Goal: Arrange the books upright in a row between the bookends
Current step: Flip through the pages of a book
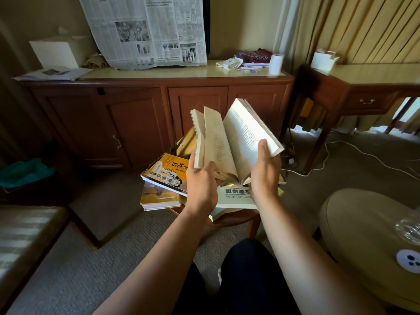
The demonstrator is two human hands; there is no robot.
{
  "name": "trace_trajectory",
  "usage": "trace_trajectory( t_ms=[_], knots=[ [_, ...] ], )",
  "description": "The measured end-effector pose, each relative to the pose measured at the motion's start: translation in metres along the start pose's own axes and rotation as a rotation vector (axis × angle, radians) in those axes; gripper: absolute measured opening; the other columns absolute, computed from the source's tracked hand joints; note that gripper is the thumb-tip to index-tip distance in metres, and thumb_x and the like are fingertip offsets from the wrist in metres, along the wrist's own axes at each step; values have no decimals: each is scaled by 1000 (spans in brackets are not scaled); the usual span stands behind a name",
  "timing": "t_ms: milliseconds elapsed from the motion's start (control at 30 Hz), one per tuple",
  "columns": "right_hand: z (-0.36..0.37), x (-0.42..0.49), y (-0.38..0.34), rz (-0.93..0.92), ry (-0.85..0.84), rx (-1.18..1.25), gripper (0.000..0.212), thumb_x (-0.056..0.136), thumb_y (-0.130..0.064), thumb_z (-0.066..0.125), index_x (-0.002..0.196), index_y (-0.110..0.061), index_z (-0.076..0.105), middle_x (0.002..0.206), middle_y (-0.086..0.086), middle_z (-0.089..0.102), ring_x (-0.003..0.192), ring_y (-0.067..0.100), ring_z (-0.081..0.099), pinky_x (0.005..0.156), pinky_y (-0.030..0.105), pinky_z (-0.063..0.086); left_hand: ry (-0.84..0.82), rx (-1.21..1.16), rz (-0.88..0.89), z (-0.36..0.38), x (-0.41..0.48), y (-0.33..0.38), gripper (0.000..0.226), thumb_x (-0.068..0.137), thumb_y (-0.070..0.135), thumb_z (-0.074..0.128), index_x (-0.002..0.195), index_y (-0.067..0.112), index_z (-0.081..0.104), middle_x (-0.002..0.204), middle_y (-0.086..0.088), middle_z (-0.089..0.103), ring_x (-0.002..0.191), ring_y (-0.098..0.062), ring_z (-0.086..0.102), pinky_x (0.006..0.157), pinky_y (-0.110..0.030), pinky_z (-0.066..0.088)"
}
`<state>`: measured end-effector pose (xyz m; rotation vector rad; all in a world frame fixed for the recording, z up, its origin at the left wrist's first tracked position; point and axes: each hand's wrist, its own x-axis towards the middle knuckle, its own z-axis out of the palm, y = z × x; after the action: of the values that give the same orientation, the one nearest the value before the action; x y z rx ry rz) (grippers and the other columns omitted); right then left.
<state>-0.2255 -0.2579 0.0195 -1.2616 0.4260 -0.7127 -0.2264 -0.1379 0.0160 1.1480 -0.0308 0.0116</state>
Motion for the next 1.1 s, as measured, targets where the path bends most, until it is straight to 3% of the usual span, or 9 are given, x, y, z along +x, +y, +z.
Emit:
trace_trajectory(
  t_ms=[100, 233, 367, 433, 533, 733, 900, 1033, 1100],
  knots=[
    [-10, 0, 4, 20, -223, -154, 34, 102, -52, 52, 129, -30, 53, 117, -10, 60, 116, 13, 60, 91, 25, 51, -51, -118, -67, 1, 2, 2, 54, 97, -9, 45, 134, 25, 63, 108, -5, 74, 101, -30, 70, 85, -57, 58],
    [-19, -4, -7, -80, -540, -461, 27, 106, -45, 46, 110, -20, 58, 91, -9, 58, 73, -14, 59, 56, 3, 42, -57, -155, -86, -1, 5, 3, 42, 105, 8, 50, 142, 25, 59, 119, -11, 75, 110, -36, 72, 86, -57, 58],
    [-18, -2, -16, -194, -668, -591, 16, 101, -40, 60, 110, -27, 59, 97, -10, 66, 75, -15, 64, 59, 9, 47, -81, -161, -129, -4, 5, 5, 35, 107, 17, 50, 141, 19, 59, 120, -14, 75, 108, -38, 73, 85, -57, 60],
    [-17, -4, -18, -215, -720, -618, 37, 91, -43, 73, 120, -28, 55, 109, -8, 66, 82, -12, 66, 60, 9, 50, -72, -143, -166, -4, 5, 8, 36, 108, 21, 49, 143, 16, 57, 122, -15, 75, 105, -34, 75, 77, -47, 62],
    [-16, -4, -20, -212, -707, -617, 58, 79, -45, 84, 124, -35, 48, 108, -19, 61, 91, -11, 60, 65, 2, 46, -104, -112, -160, -4, 6, 9, 41, 108, 32, 46, 146, 21, 56, 130, -12, 72, 116, -30, 71, 86, -45, 60],
    [-19, -2, -12, -94, -518, -424, 31, 103, -44, 53, 133, -35, 50, 121, -14, 54, 105, -7, 54, 71, -3, 39, -47, -99, -154, -3, 5, 7, 37, 110, 27, 45, 143, 14, 58, 121, -9, 76, 106, -25, 76, 77, -46, 61],
    [-19, -5, -5, -40, -316, -332, 53, 109, -46, 33, 148, -12, 43, 137, 7, 52, 135, 26, 47, 91, 28, 40, -59, -59, -91, -2, 6, 3, 34, 106, 10, 48, 131, 25, 65, 107, 1, 78, 96, -19, 76, 81, -51, 63],
    [-17, -8, -3, -259, -133, -196, 57, 111, -22, 38, 162, -18, 13, 162, -1, 23, 142, -1, 25, 93, -5, 30, -26, -31, -66, 3, 3, 3, 38, 101, -1, 51, 122, 27, 66, 107, -7, 73, 99, -28, 73, 73, -46, 63],
    [-22, -2, 5, -442, -135, -207, 56, 110, -10, 38, 161, -22, 18, 165, -10, 19, 148, -7, 19, 112, 5, 25, 27, -24, -66, 1, 5, 3, 33, 99, 6, 55, 129, 19, 62, 115, -18, 69, 96, -35, 71, 71, -48, 62]
  ],
)
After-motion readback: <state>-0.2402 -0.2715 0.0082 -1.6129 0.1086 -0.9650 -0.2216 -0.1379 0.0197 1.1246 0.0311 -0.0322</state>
